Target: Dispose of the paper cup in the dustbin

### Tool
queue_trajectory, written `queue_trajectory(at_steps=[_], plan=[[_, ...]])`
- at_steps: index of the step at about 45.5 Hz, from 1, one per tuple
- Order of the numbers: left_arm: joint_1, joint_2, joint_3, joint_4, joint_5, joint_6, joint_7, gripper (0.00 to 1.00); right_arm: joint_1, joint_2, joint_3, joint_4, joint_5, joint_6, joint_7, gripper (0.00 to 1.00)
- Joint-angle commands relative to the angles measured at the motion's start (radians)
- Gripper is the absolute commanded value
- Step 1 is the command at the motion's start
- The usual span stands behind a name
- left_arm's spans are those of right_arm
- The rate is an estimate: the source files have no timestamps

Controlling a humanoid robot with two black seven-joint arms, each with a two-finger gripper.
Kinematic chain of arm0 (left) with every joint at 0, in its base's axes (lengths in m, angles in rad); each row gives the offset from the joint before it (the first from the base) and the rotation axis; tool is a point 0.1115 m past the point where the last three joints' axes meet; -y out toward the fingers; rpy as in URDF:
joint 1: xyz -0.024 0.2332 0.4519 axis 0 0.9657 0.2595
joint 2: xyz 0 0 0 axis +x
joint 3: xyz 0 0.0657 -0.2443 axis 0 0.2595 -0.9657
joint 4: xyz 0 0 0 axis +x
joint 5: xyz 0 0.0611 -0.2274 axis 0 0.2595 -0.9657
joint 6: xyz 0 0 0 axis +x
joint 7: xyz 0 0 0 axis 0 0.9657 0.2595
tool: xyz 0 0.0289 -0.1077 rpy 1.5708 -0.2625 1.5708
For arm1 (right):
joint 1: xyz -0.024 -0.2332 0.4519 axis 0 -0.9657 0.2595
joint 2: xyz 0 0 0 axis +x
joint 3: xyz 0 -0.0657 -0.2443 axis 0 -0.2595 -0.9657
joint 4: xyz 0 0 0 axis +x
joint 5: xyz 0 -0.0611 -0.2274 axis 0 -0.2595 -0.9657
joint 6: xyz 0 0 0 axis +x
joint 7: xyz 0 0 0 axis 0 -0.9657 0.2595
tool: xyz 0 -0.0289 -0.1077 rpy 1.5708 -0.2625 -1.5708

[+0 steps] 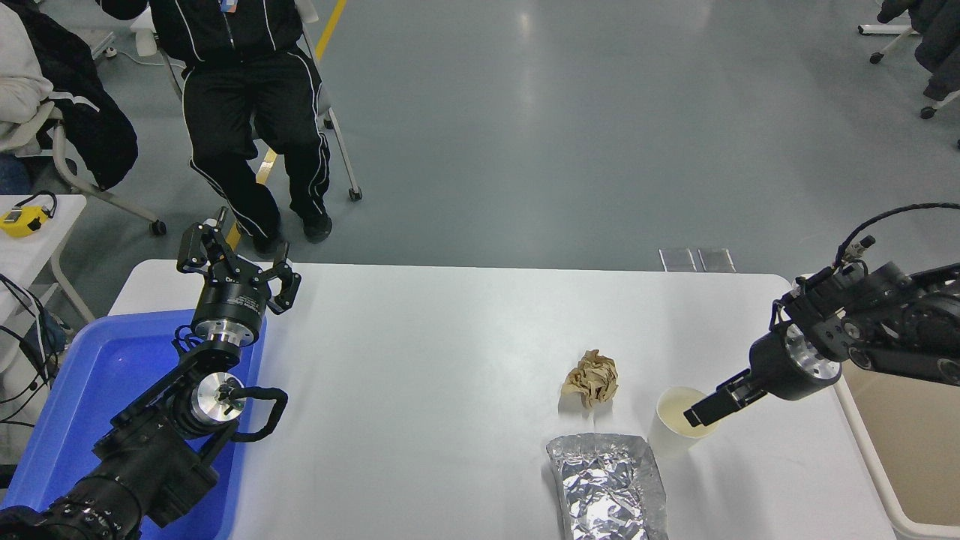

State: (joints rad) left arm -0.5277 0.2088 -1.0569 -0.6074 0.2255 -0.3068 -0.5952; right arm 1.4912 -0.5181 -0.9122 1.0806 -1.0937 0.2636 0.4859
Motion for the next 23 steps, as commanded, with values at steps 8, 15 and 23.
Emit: queue_trajectory(at_steps=[8, 15, 23], plan=[[0.000, 0.000, -0.002, 0.000, 0.000, 0.000, 0.000, 1.00, -0.115, 0.016, 0.006, -0.100, 0.167, -0.079, -0.086, 0.99], [0.000, 0.000, 0.000, 0.000, 0.000, 0.000, 0.000, 1.00, -0.177, 0.027, 0.019, -0.119, 0.173, -0.103, -0.086, 0.99], [0.000, 0.001, 0.000, 0.000, 0.000, 0.000, 0.000, 1.00, -0.213, 0.041, 0.018, -0.120, 0.189, -0.144, -0.084, 0.95]])
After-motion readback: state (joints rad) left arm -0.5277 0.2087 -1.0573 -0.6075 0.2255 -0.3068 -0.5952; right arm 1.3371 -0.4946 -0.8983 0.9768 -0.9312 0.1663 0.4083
